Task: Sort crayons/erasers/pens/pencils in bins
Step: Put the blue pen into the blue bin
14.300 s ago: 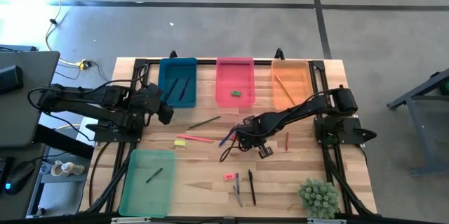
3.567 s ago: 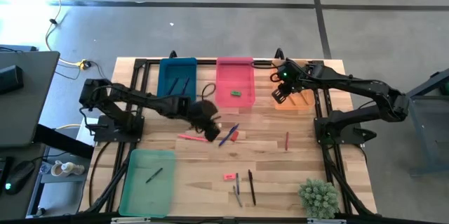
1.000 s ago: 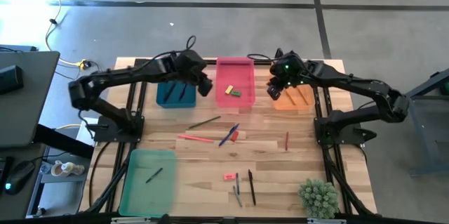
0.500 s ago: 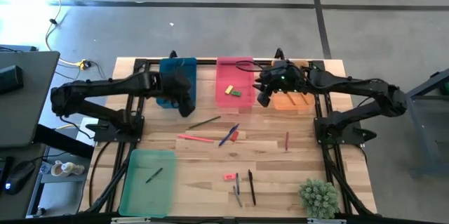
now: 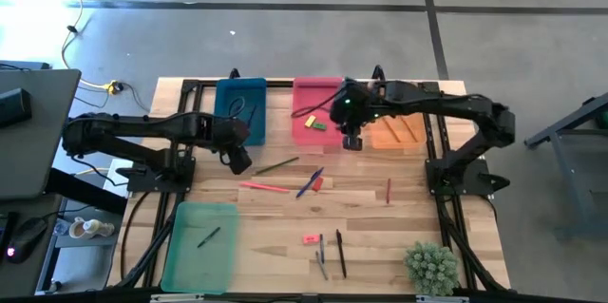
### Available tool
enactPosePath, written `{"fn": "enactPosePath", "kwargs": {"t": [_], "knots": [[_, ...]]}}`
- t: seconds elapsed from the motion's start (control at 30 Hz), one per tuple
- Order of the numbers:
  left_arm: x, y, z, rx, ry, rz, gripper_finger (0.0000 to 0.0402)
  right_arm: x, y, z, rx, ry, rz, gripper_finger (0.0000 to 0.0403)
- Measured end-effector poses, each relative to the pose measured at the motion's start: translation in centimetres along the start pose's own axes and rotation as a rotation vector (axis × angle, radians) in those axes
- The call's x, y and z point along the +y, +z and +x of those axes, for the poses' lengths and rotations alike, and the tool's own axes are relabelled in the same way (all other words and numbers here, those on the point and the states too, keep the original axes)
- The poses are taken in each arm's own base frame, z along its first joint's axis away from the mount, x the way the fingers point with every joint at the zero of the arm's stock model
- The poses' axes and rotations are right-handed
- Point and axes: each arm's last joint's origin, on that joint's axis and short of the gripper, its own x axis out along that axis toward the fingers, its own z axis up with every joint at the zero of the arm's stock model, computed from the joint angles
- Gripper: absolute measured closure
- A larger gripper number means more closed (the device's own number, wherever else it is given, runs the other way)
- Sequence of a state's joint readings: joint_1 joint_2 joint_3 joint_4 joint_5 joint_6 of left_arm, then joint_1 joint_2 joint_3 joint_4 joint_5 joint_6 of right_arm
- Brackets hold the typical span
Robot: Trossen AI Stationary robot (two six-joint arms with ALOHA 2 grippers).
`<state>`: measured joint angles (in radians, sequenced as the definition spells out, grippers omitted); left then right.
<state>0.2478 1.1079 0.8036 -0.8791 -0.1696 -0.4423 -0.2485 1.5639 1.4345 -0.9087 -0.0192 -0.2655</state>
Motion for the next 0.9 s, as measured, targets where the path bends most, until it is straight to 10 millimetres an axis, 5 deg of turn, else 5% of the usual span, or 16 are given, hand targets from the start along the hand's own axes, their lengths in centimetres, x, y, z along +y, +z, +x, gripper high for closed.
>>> {"fn": "enactPosePath", "kwargs": {"t": [0.57,0.9], "knots": [[0.7,-0.7,-1.3,-0.033,0.017,-0.022,0.0241,7.5,1.3,10.4,0.138,0.19,-0.554,0.0304],[0.7,-0.7,-1.3,-0.033,0.016,-0.022,0.0241,8.8,1.0,14.3,0.187,0.17,-0.637,0.0304]]}}
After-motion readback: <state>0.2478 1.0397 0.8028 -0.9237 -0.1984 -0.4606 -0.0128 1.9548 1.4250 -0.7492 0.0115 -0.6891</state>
